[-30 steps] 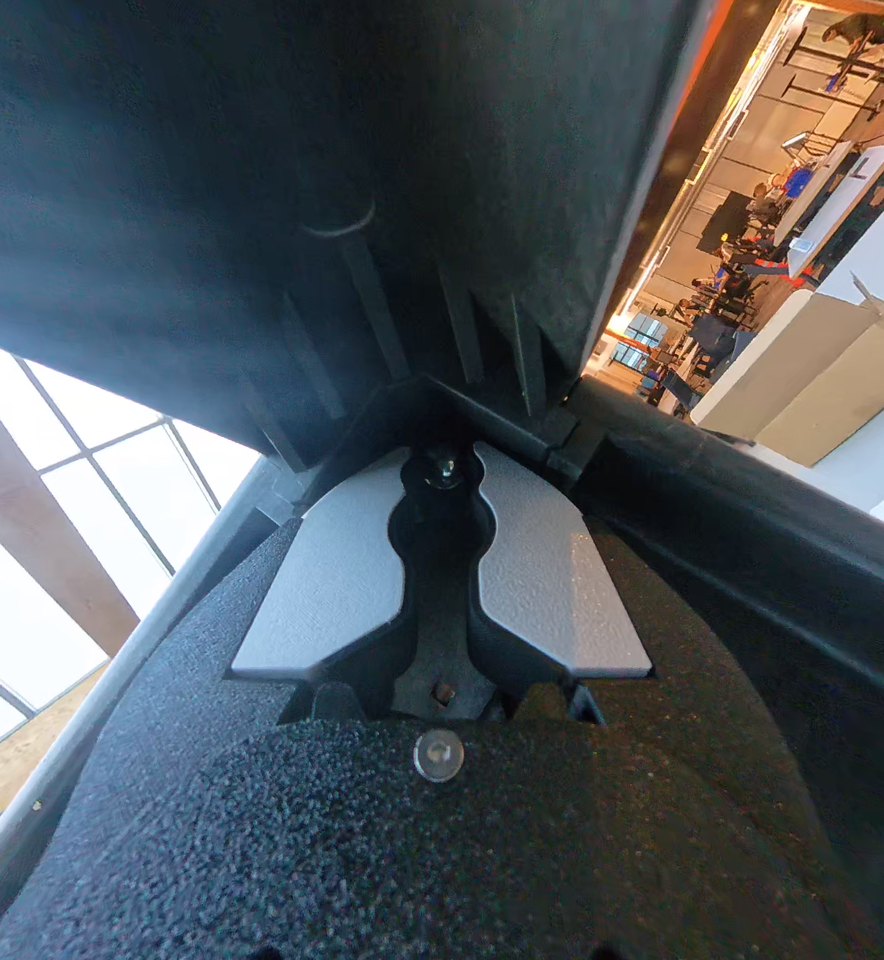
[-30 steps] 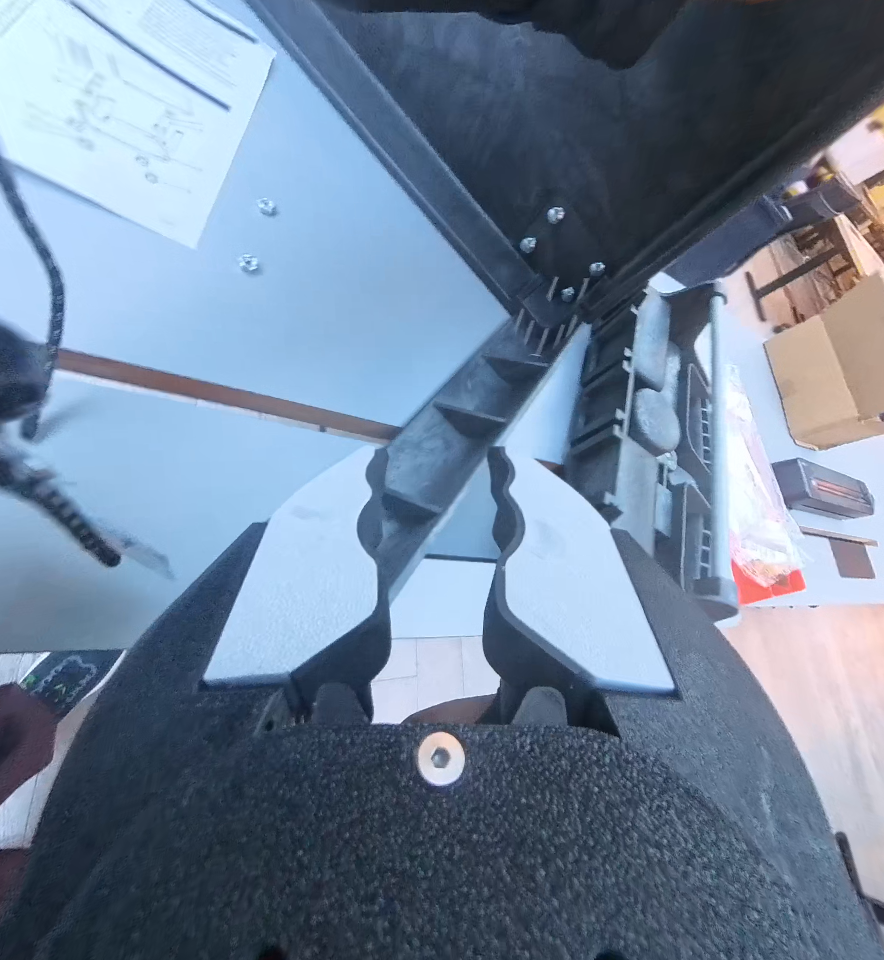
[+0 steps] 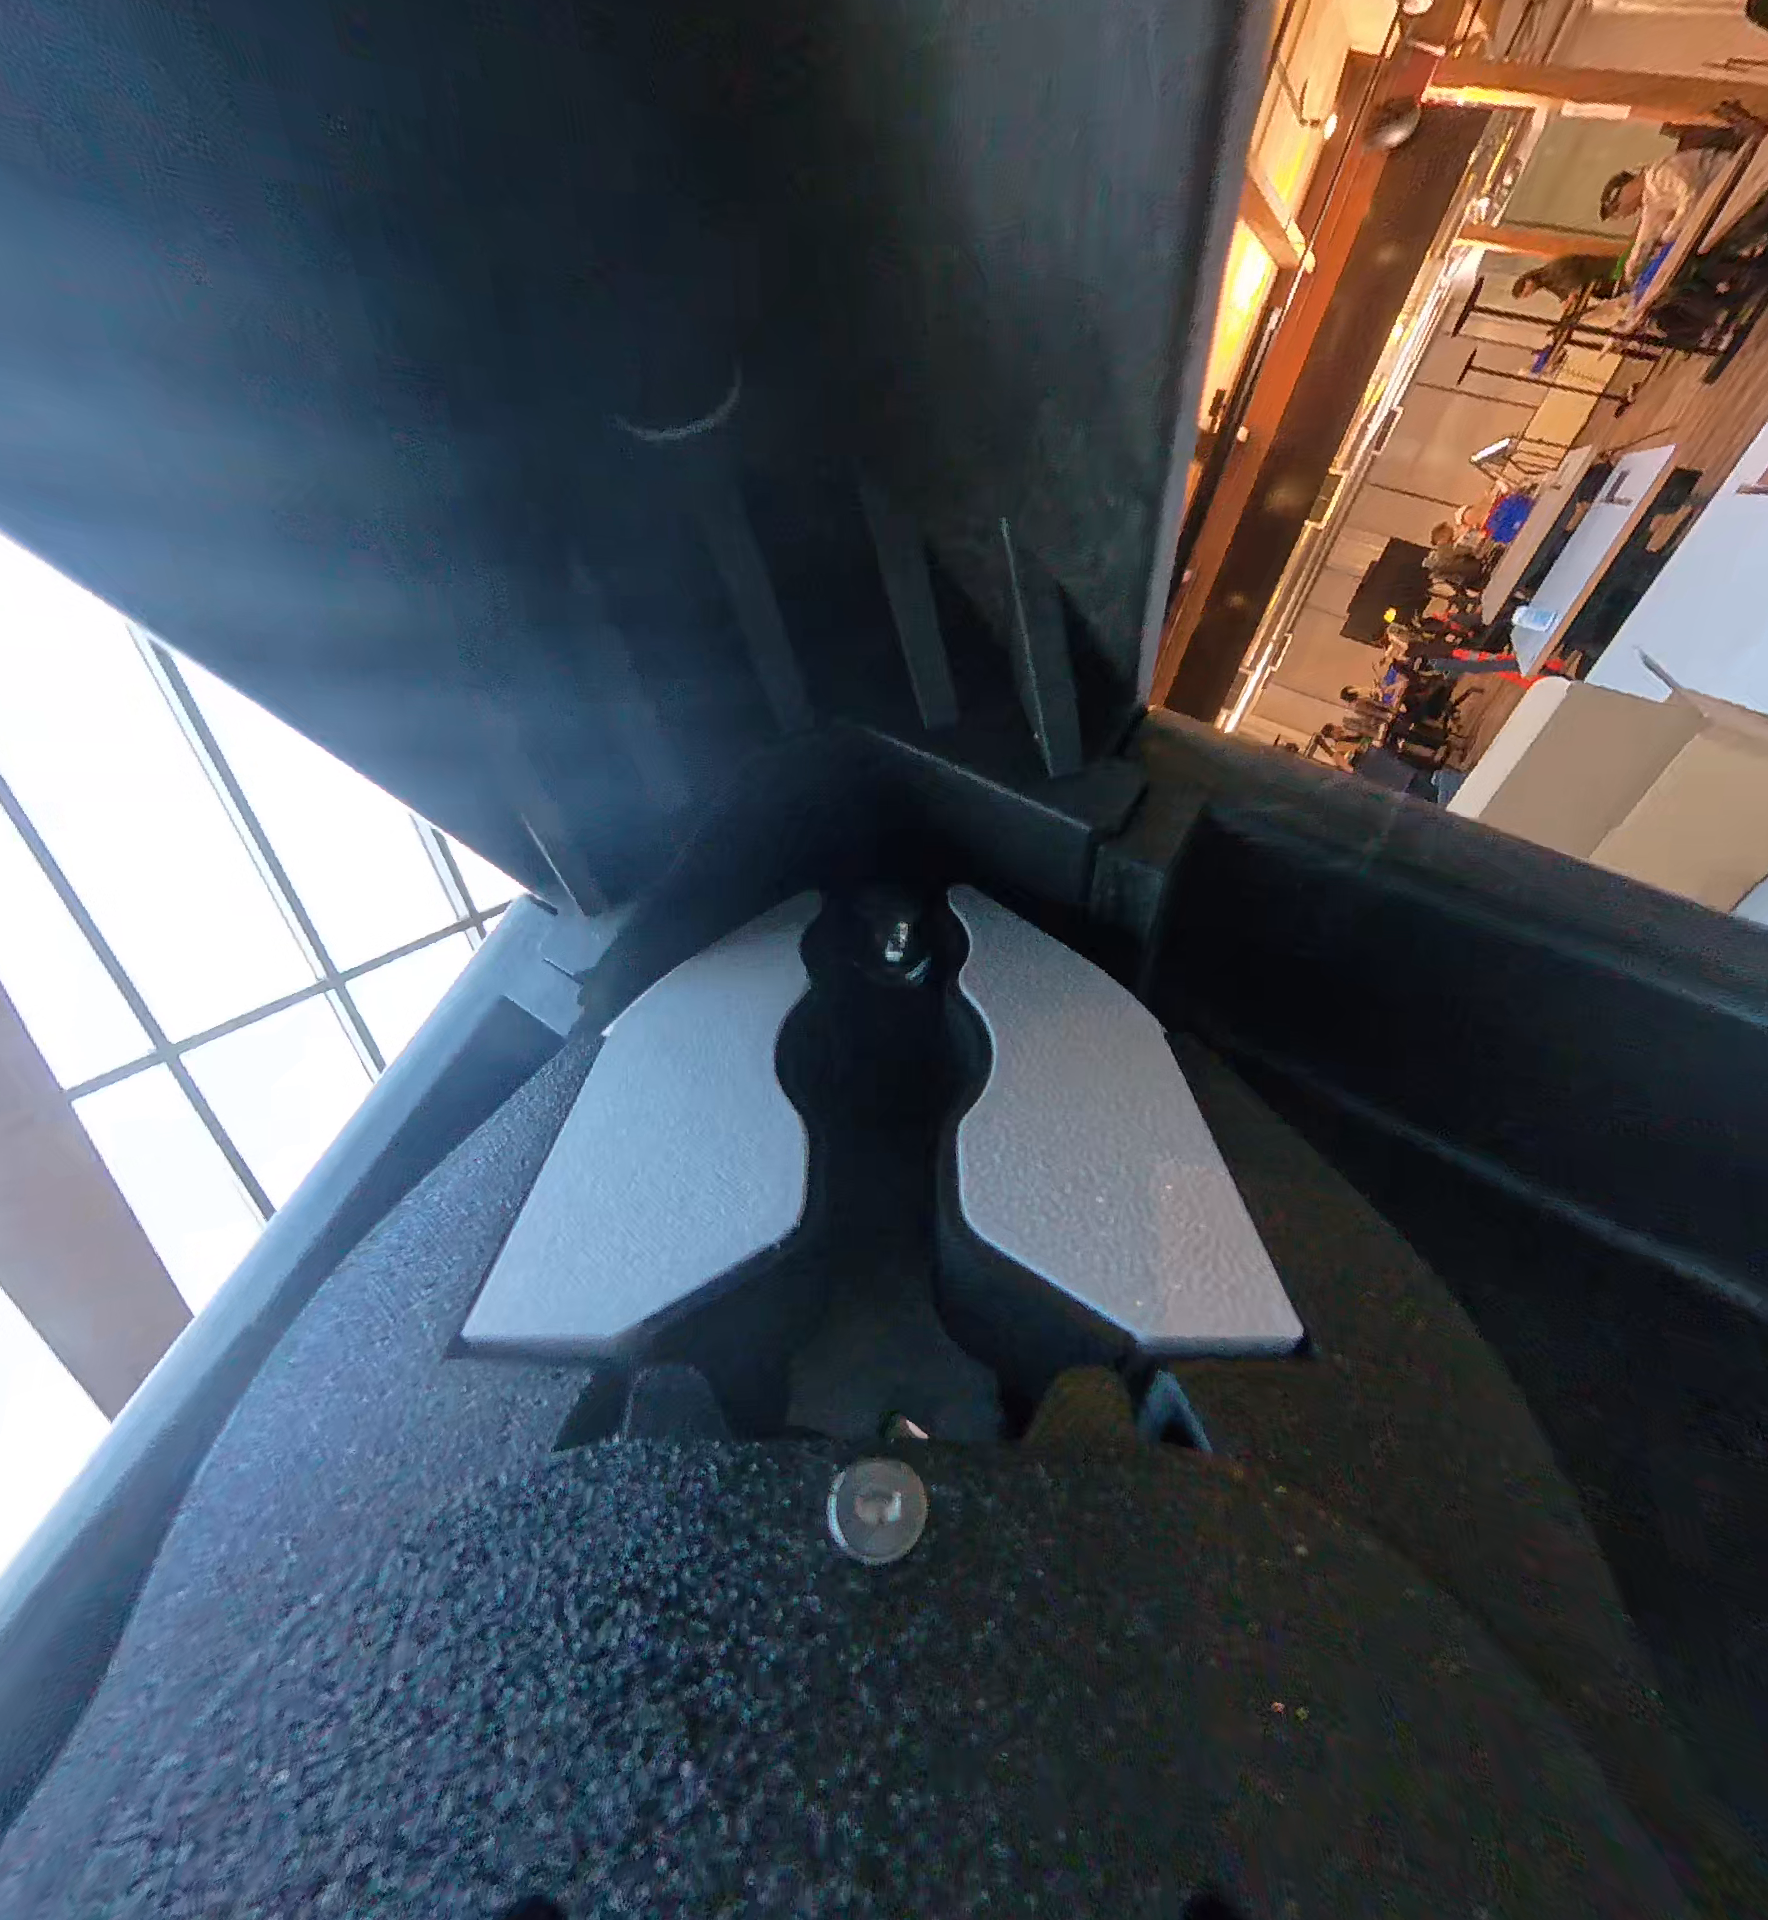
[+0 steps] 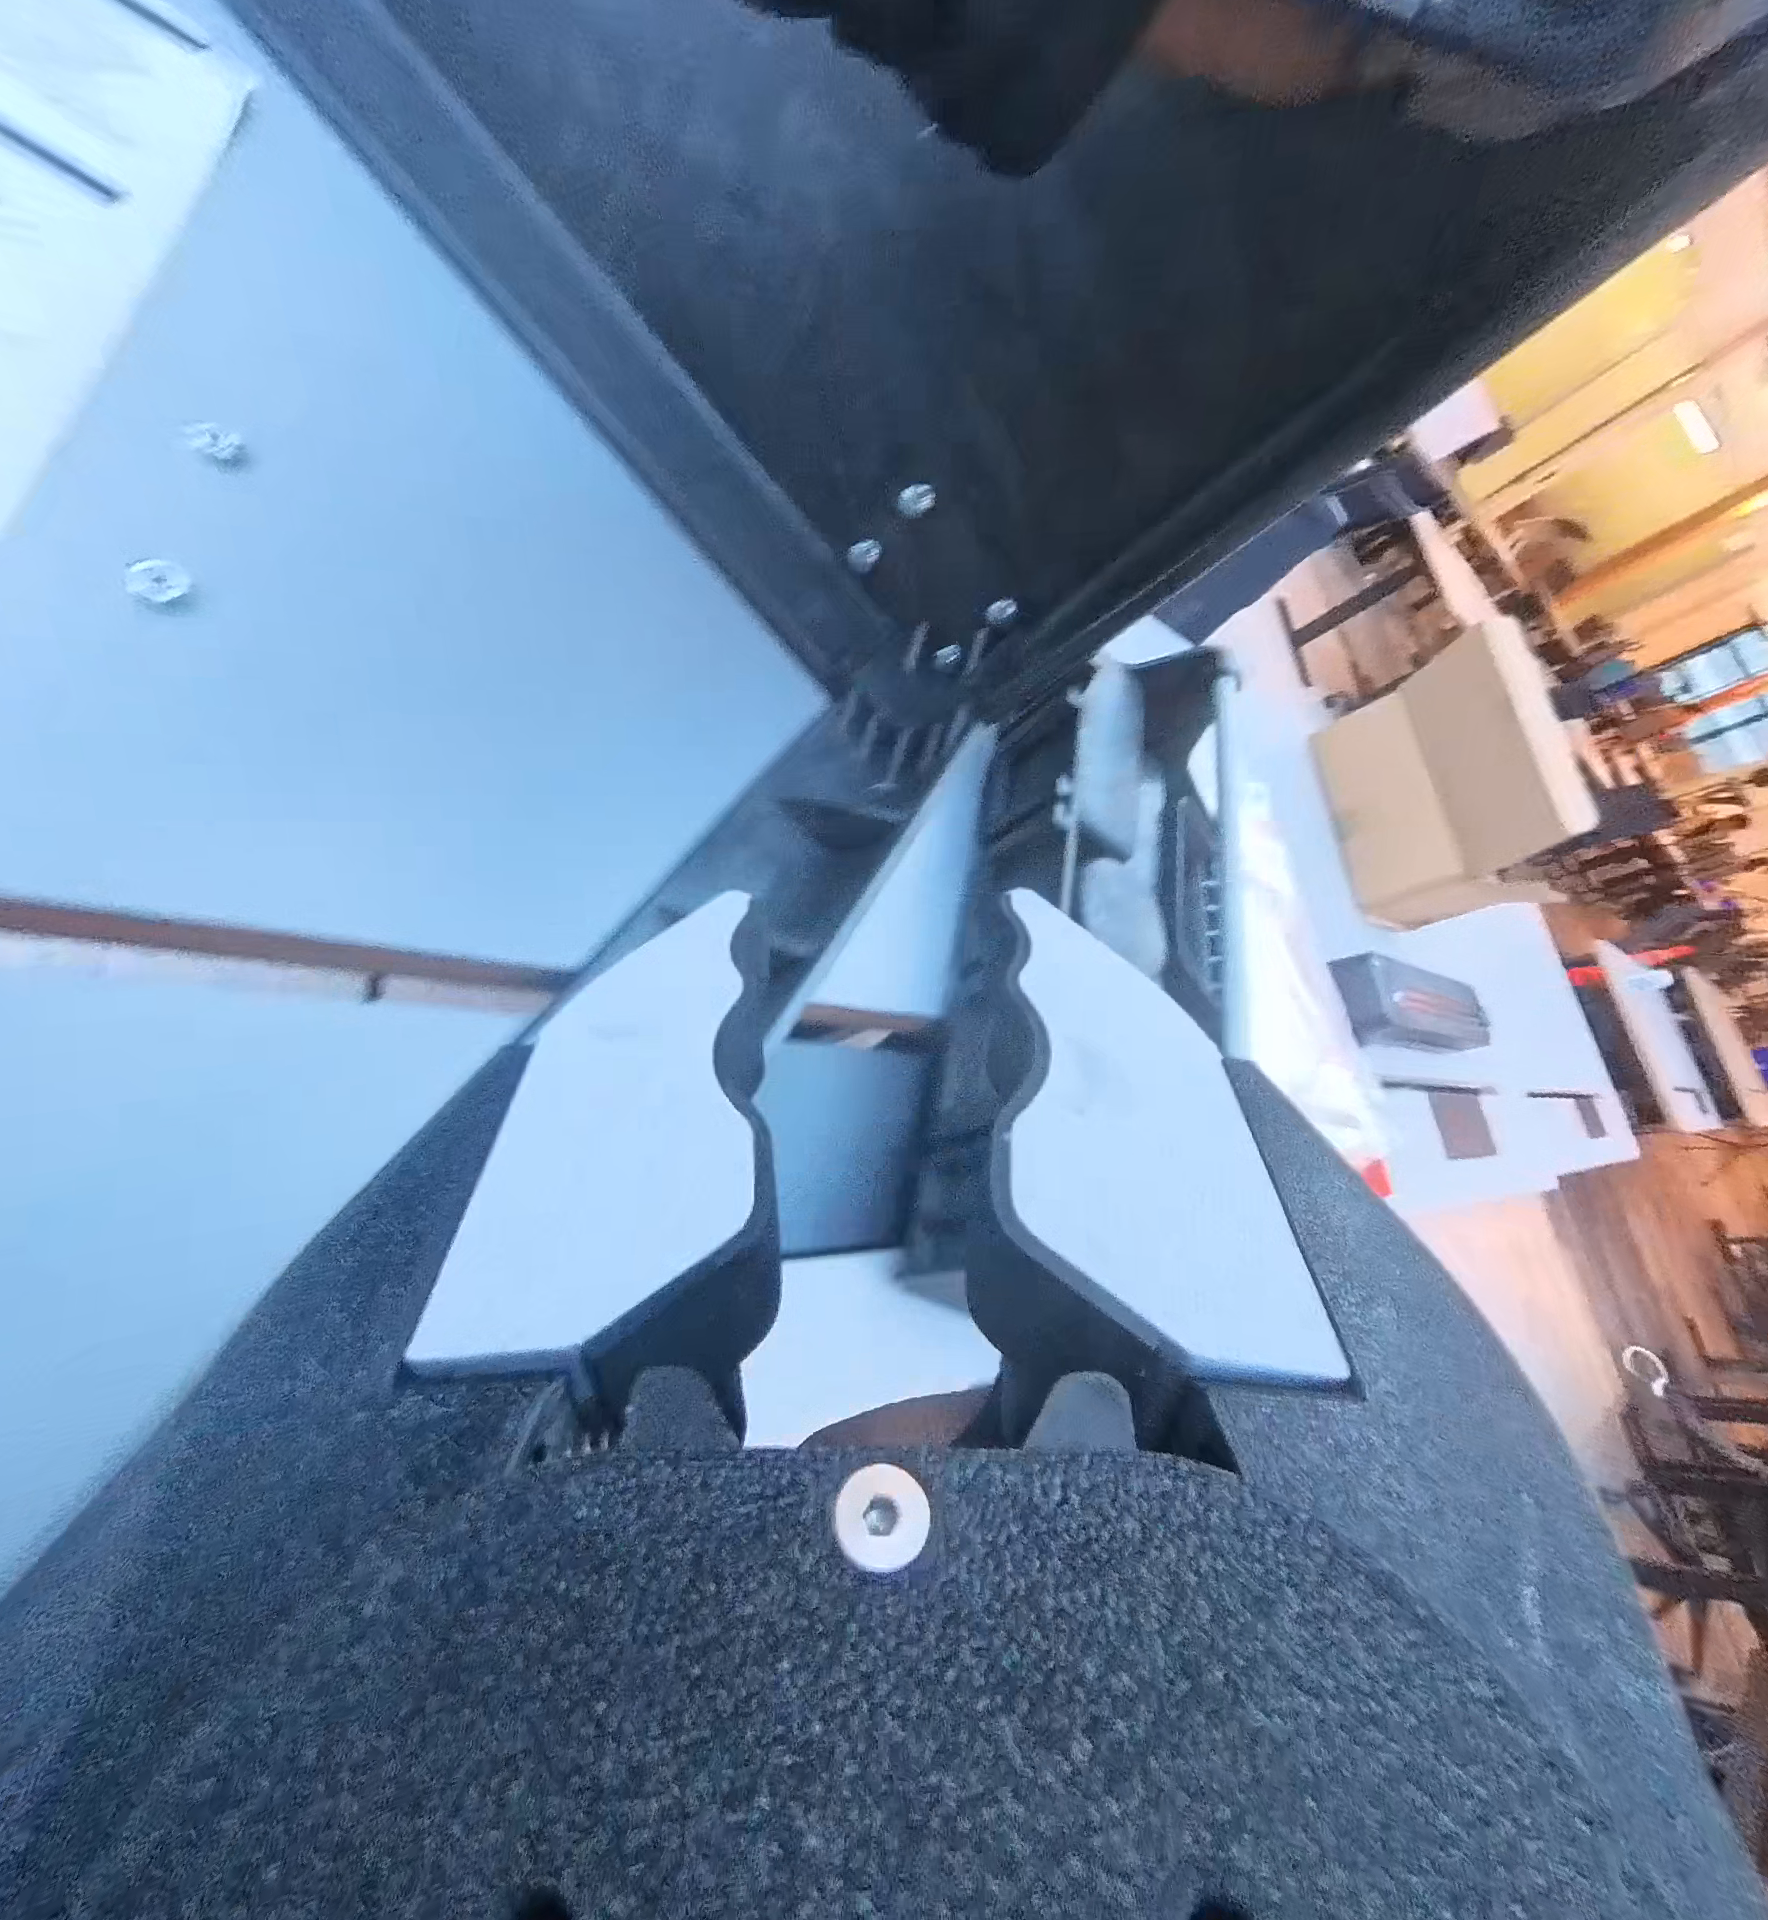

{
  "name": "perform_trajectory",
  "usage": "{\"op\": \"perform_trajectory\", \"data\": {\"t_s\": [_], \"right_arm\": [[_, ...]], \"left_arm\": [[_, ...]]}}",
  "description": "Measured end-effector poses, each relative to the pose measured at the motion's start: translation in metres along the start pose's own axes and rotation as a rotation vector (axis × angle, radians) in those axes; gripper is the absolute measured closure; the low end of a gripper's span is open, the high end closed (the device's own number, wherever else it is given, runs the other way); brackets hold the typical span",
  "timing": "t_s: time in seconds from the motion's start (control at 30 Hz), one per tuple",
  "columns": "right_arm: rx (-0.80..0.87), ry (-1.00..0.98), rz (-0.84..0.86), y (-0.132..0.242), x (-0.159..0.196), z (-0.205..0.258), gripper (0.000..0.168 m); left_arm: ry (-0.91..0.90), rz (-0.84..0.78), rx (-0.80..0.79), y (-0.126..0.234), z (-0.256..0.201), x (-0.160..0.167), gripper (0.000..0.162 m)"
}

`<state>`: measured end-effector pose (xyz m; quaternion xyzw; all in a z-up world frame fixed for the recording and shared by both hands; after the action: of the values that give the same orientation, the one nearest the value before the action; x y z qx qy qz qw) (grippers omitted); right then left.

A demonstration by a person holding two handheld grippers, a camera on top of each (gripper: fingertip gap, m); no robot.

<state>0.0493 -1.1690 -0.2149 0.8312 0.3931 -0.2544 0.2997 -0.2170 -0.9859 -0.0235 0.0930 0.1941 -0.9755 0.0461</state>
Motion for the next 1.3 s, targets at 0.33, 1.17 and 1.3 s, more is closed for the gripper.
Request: {"op": "perform_trajectory", "data": {"t_s": [0.33,1.17,1.3], "right_arm": [[-0.008,0.005,-0.047,-0.011,-0.021,0.013,0.126],[-0.138,-0.049,0.008,0.018,-0.008,0.063,0.126],[-0.147,-0.051,0.013,0.020,-0.006,0.066,0.127]], "left_arm": [[-0.029,-0.026,-0.039,0.001,-0.002,0.000,0.144],[-0.140,-0.012,-0.025,-0.001,-0.001,0.004,0.144],[-0.132,-0.013,-0.027,-0.001,-0.002,0.003,0.144]]}}
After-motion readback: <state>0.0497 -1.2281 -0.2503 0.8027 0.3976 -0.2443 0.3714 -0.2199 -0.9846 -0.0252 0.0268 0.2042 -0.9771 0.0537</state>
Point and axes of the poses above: each gripper's, where its closed fingertips meet, y back along the fingers, x out of its underside, z = x × y across the jaws, the point moved 1 cm from there along y, back along the fingers, and after that the axes turned 10 degrees about x, right-handed, at the moved point
